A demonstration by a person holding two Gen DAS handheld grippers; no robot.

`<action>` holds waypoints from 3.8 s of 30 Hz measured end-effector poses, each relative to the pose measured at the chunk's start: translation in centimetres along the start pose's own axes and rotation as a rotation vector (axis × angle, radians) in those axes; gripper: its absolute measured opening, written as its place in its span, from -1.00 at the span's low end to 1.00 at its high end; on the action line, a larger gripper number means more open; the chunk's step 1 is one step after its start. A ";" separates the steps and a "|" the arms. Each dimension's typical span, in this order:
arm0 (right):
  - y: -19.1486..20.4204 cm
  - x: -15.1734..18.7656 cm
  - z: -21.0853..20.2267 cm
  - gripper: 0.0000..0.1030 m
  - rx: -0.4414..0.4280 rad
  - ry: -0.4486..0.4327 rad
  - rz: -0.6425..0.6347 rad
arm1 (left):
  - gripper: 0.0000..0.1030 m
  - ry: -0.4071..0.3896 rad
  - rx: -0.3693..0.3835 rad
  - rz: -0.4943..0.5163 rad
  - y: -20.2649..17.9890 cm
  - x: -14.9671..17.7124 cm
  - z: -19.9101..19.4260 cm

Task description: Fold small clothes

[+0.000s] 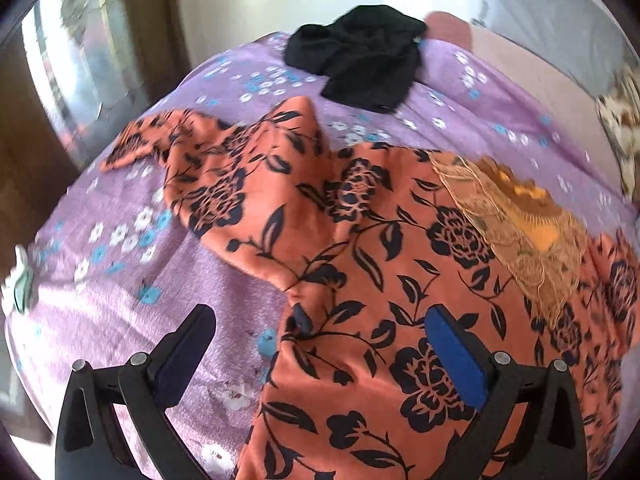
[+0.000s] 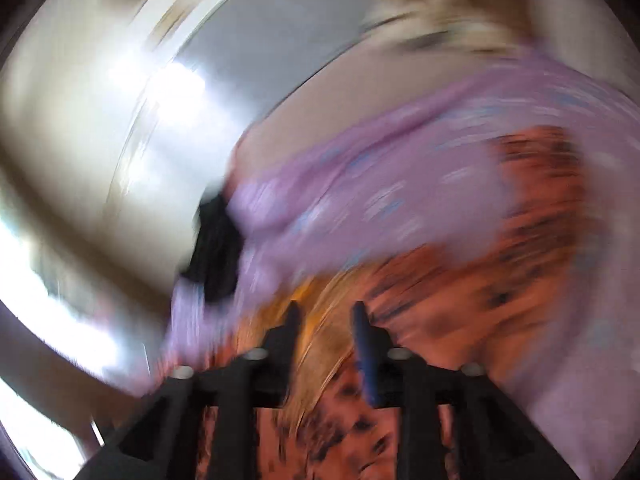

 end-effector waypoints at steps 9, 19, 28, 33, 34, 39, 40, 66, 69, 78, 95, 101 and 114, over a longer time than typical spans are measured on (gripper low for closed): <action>-16.3 -2.8 3.1 0.77 0.081 0.003 0.450 | 1.00 0.000 0.023 0.208 -6.2 1.7 1.8; -18.1 -3.9 9.1 -0.76 0.018 0.077 0.405 | 1.00 -0.012 0.012 0.301 -8.5 2.6 2.3; 4.9 -5.9 4.5 -0.45 -0.448 0.064 0.045 | 1.00 -0.100 -0.049 0.025 -1.9 -2.5 0.1; 18.9 2.1 4.6 1.00 -0.602 0.246 -0.278 | 1.00 -0.163 -0.154 -0.132 4.3 -4.8 -0.9; 19.8 3.7 5.0 1.00 -0.591 0.273 -0.316 | 1.00 -0.175 -0.178 -0.171 5.8 -5.2 -1.2; 16.0 7.0 5.3 0.98 -0.530 0.347 -0.258 | 1.00 -0.165 -0.131 -0.275 8.8 -5.3 -1.7; 14.2 6.7 5.1 0.98 -0.489 0.330 -0.230 | 1.00 -0.160 -0.114 -0.269 8.7 -5.3 -1.6; -0.9 8.6 9.8 0.41 -0.132 0.524 0.055 | -0.19 0.254 0.402 -0.174 -5.7 -4.9 8.0; -0.3 8.7 9.9 0.41 -0.117 0.528 0.018 | -0.70 0.239 0.388 -0.117 -6.8 -4.7 7.6; -0.8 8.6 9.7 0.41 -0.146 0.533 0.057 | -0.64 0.196 0.350 -0.155 -5.8 -4.9 7.7; -0.5 8.6 9.5 0.33 -0.133 0.544 0.026 | -0.89 0.084 0.441 -0.180 -4.9 -5.8 3.2; -1.2 8.4 9.8 0.32 -0.136 0.551 0.057 | -0.89 0.056 0.386 -0.203 0.4 -3.8 -1.1; -0.2 8.6 9.5 0.30 -0.099 0.535 0.029 | -0.74 -0.004 0.182 -0.366 12.0 -2.0 -3.0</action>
Point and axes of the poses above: each gripper's, at about its wrist camera, not at the fingertips, and z roughly the way its jaws point, y to its left, x to its underside, the point moved 2 cm from there along z, roughly the way its jaws point, and after that the axes turned 14 degrees about -z, right-handed, at the moved point
